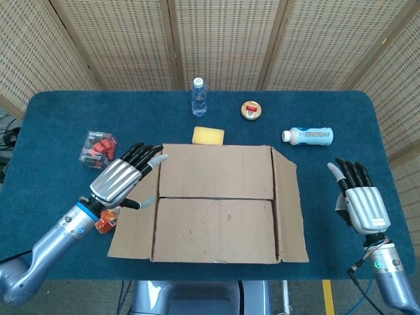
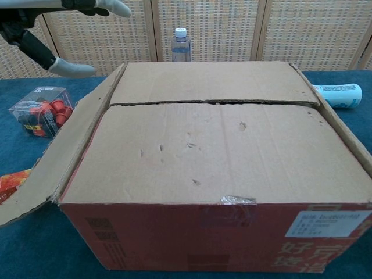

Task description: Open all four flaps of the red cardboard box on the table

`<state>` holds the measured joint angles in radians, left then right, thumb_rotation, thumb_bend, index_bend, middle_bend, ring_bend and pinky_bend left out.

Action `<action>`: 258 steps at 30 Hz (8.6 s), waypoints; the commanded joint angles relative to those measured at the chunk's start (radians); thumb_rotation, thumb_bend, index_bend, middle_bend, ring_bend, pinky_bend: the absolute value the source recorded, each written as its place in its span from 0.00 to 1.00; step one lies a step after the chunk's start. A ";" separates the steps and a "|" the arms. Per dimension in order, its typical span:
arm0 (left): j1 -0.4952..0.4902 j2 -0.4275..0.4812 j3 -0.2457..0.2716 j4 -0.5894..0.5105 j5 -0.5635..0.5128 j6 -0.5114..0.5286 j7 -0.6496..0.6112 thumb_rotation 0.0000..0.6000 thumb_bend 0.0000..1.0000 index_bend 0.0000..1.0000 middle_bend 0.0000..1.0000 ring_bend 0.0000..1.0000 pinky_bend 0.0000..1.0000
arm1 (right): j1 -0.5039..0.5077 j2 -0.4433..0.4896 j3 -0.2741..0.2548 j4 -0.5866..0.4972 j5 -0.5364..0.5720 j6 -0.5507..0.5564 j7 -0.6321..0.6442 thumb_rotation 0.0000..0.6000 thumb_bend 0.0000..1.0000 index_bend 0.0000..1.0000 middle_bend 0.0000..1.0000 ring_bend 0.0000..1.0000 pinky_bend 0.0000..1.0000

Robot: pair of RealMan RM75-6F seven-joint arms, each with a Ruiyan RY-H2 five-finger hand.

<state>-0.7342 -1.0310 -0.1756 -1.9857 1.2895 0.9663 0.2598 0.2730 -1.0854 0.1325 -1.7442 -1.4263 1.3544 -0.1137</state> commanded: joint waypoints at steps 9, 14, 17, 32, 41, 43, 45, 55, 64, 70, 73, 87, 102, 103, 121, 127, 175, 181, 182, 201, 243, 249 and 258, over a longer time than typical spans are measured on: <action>-0.068 -0.097 -0.012 0.010 -0.113 -0.020 0.134 0.80 0.32 0.00 0.00 0.00 0.00 | -0.003 0.001 0.002 0.017 0.009 -0.004 0.021 1.00 0.96 0.07 0.04 0.00 0.00; -0.093 -0.145 -0.007 0.025 -0.157 -0.014 0.196 0.80 0.32 0.00 0.00 0.00 0.00 | -0.004 0.001 0.004 0.025 0.009 -0.005 0.032 1.00 0.96 0.07 0.04 0.00 0.00; -0.107 -0.171 -0.005 0.035 -0.180 -0.008 0.228 0.80 0.32 0.00 0.00 0.00 0.00 | -0.004 0.002 0.004 0.028 0.010 -0.006 0.037 1.00 0.96 0.07 0.04 0.00 0.00; -0.152 -0.265 0.010 0.085 -0.289 0.025 0.330 0.80 0.32 0.00 0.00 0.00 0.00 | -0.017 0.008 0.003 0.043 0.010 0.004 0.064 1.00 0.96 0.07 0.04 0.00 0.00; -0.157 -0.258 0.021 0.068 -0.305 0.023 0.327 0.80 0.31 0.00 0.00 0.00 0.00 | -0.019 0.010 0.005 0.047 0.010 0.006 0.073 1.00 0.96 0.07 0.04 0.00 0.00; -0.158 -0.254 0.023 0.065 -0.307 0.022 0.327 0.81 0.31 0.00 0.00 0.00 0.00 | -0.019 0.010 0.005 0.047 0.009 0.005 0.073 1.00 0.96 0.07 0.04 0.00 0.00; -0.158 -0.252 0.026 0.063 -0.305 0.027 0.327 0.81 0.31 0.00 0.00 0.00 0.00 | -0.020 0.010 0.005 0.048 0.010 0.006 0.074 1.00 0.96 0.07 0.04 0.00 0.00; -0.155 -0.238 0.025 0.055 -0.305 0.032 0.296 0.81 0.31 0.00 0.00 0.00 0.00 | -0.023 0.009 0.005 0.050 0.013 0.005 0.076 1.00 0.96 0.07 0.04 0.00 0.00; -0.162 -0.230 0.031 0.065 -0.315 0.029 0.301 0.81 0.31 0.00 0.00 0.00 0.00 | -0.023 0.010 0.007 0.048 0.015 0.004 0.076 1.00 0.96 0.07 0.04 0.00 0.00; -0.174 -0.249 0.025 0.082 -0.337 0.039 0.318 0.81 0.31 0.00 0.00 0.00 0.00 | -0.028 0.013 0.007 0.045 0.017 0.010 0.075 1.00 0.96 0.07 0.04 0.00 0.00; -0.177 -0.256 0.019 0.087 -0.341 0.050 0.319 0.81 0.31 0.00 0.00 0.00 0.00 | -0.031 0.014 0.007 0.044 0.017 0.013 0.076 1.00 0.96 0.07 0.04 0.00 0.00; -0.136 -0.236 -0.007 0.084 -0.250 0.148 0.268 0.81 0.31 0.00 0.00 0.00 0.00 | -0.031 0.014 0.010 0.042 0.017 0.014 0.073 1.00 0.96 0.07 0.04 0.00 0.00; -0.158 -0.210 -0.117 0.158 -0.236 0.173 0.213 0.81 0.31 0.00 0.00 0.00 0.00 | -0.034 0.018 0.012 0.039 0.018 0.017 0.074 1.00 0.96 0.07 0.04 0.00 0.00; -0.165 -0.212 -0.124 0.167 -0.242 0.168 0.216 0.81 0.31 0.00 0.00 0.00 0.00 | -0.034 0.018 0.012 0.039 0.018 0.017 0.074 1.00 0.96 0.07 0.04 0.00 0.00; -0.319 -0.325 -0.185 0.412 -0.456 0.101 0.383 0.81 0.31 0.00 0.00 0.00 0.00 | -0.044 0.029 0.011 0.036 0.016 0.025 0.084 1.00 0.96 0.07 0.04 0.00 0.00; -0.360 -0.399 -0.190 0.524 -0.535 0.107 0.428 0.80 0.31 0.00 0.00 0.00 0.00 | -0.048 0.032 0.011 0.035 0.018 0.028 0.085 1.00 0.96 0.07 0.04 0.00 0.00; -0.156 -0.024 -0.054 0.018 -0.392 -0.120 0.052 0.31 0.23 0.35 0.00 0.00 0.00 | -0.064 0.027 0.000 0.030 0.007 0.037 0.091 1.00 0.96 0.07 0.04 0.00 0.00; -0.154 -0.040 -0.024 0.001 -0.356 -0.124 0.045 0.30 0.23 0.35 0.00 0.00 0.00 | -0.068 0.026 -0.001 0.036 0.005 0.040 0.101 1.00 0.96 0.07 0.04 0.00 0.00; -0.153 -0.041 -0.020 -0.003 -0.351 -0.123 0.046 0.30 0.23 0.35 0.00 0.00 0.00 | -0.069 0.027 -0.001 0.037 0.006 0.040 0.103 1.00 0.96 0.07 0.04 0.00 0.00; -0.166 -0.096 0.059 -0.022 -0.305 -0.097 0.141 0.29 0.18 0.35 0.00 0.00 0.00 | -0.075 0.028 -0.001 0.049 0.006 0.041 0.128 1.00 0.96 0.07 0.04 0.00 0.00; -0.010 0.124 0.010 -0.161 0.203 -0.192 -0.813 0.29 0.19 0.35 0.00 0.00 0.00 | -0.073 0.028 0.005 0.045 0.010 0.035 0.120 1.00 0.96 0.07 0.04 0.00 0.00; -0.026 0.191 0.071 -0.116 0.473 -0.145 -1.249 0.29 0.19 0.35 0.00 0.00 0.00 | -0.069 0.027 0.006 0.037 0.011 0.031 0.106 1.00 0.96 0.07 0.04 0.00 0.00; -0.132 0.252 0.262 0.026 0.873 0.078 -1.789 0.29 0.19 0.34 0.00 0.00 0.00 | -0.067 0.028 0.007 0.027 0.012 0.029 0.094 1.00 0.96 0.07 0.04 0.00 0.00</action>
<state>-0.8084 -0.8270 -0.0243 -2.0452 1.9658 0.9158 -1.3192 0.2063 -1.0572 0.1397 -1.7167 -1.4140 1.3831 -0.0201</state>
